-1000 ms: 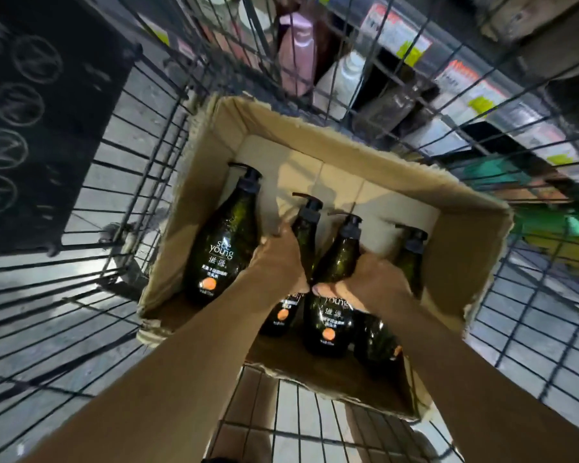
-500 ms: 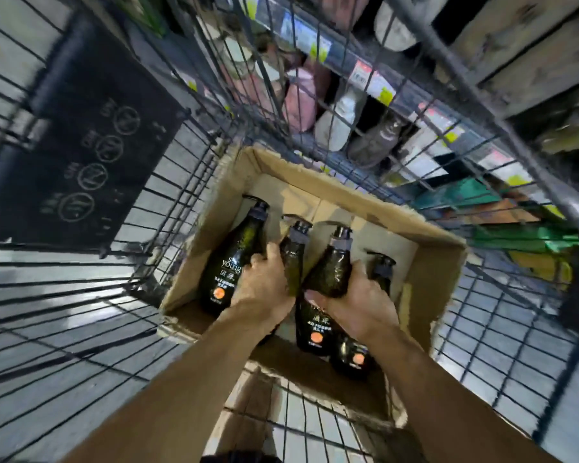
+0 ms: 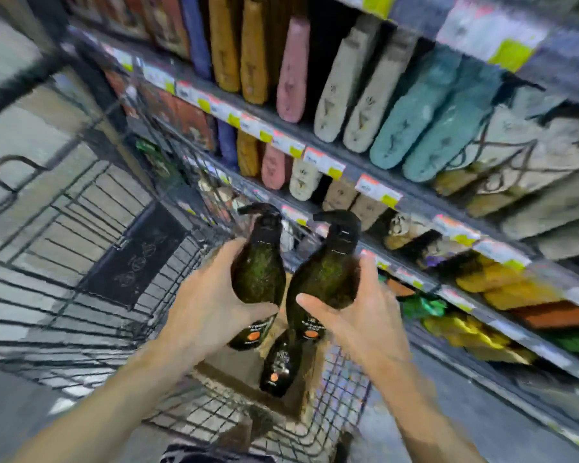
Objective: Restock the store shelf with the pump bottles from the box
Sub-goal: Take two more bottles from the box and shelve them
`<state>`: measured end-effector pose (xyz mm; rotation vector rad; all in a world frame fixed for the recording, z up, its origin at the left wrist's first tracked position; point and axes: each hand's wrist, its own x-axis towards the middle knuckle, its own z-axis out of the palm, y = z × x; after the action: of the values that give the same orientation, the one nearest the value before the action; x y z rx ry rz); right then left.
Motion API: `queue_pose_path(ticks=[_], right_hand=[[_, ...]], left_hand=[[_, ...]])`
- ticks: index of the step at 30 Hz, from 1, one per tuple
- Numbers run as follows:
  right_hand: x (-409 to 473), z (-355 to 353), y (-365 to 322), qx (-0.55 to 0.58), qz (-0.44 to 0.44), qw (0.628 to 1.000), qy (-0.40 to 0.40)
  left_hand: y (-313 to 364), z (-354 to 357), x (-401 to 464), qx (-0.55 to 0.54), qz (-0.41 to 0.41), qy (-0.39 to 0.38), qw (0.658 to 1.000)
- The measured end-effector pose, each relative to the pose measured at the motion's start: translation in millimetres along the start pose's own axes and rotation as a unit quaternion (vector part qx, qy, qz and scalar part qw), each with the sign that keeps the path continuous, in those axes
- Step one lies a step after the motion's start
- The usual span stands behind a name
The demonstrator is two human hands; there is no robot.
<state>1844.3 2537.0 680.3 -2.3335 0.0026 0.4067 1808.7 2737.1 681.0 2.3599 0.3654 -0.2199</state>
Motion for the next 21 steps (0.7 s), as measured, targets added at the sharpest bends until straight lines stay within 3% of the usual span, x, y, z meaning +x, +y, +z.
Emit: queue_pose_path(ticks=[5,10,16,21], right_hand=[[-44.7,-134.9,10.1,0.027,-0.073,0.991,0.106],[-93.6,-250.3,46.7,0.012,-0.109,0.978,0.179],[-142.7,-360.0,92.5,0.0,-0.098,0.964,0.246],[-157.7,-409.7,111.9,0.027,-0.08,0.95,0.3]], left_hand=[[137.2,-7.8,-38.2,0.0,0.123,0.059,0.991],[260.4,18.5,-79.8,-0.032,0.183,0.105,0.977],[369.2,61.5,-113.6,-0.045,0.265,0.081,0.96],[423.8,82.6,-114.0,-0.083,0.305,0.06,0.947]])
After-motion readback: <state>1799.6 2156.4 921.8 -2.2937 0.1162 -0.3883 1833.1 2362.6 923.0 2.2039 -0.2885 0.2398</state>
